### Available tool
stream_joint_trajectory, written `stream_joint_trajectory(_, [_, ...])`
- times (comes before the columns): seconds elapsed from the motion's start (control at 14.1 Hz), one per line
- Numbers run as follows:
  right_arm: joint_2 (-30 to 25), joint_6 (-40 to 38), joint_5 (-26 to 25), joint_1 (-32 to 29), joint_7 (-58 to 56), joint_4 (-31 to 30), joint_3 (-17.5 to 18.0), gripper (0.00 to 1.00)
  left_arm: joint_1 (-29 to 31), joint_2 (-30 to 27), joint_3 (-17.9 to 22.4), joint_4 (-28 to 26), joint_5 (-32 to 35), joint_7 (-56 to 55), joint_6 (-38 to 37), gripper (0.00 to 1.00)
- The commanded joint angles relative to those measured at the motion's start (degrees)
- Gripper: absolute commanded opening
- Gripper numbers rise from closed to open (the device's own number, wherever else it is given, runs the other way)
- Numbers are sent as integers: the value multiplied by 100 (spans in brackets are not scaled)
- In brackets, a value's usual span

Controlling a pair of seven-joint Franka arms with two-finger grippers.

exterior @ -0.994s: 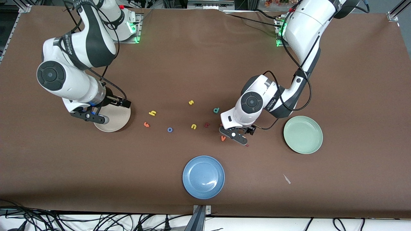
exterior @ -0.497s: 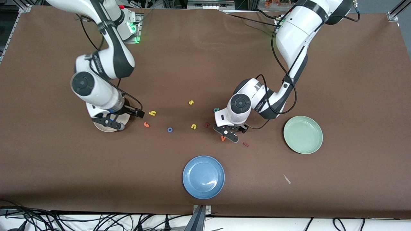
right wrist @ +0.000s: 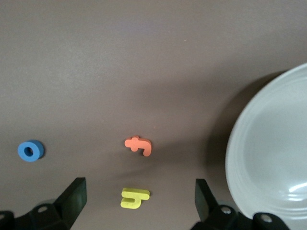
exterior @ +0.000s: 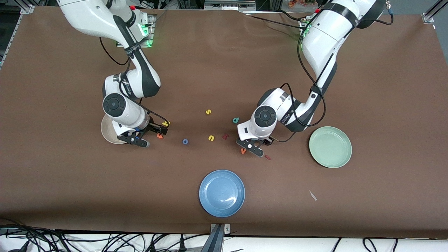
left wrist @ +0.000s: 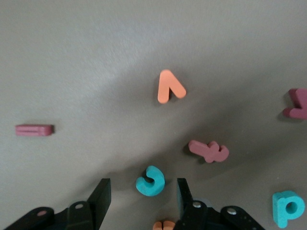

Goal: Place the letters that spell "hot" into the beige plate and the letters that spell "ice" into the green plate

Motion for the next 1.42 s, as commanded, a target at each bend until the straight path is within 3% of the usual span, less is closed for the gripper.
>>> stream_joint_trajectory(0.0, [105,161,38,73,-176,55,-7,100,21,-16,-17,-75,176,21,56,57])
stream_joint_trajectory(0.21, [176,556,82,171,472,-6,2,100,21,-7,-17,-75,176,-14,56,44])
stream_joint_trajectory(0.71, [115,926,100,179,1203,-480,98,100,12,72,-17,-75,167,-49,258,43])
stream_joint_trajectory(0.92, [-78,944,161,179,1275,-735,98,100,21,55,-17,-75,167,-58,249,7])
stream_joint_trajectory(1.07, [-184,1259,319,179,1275,-1033,116,100,47,2,-26,-66,167,-58,179,0])
stream_joint_trajectory(1.35, [-228,1532,328,179,1406,-1245,248,100,389,-436,-43,-13,167,30,-565,0])
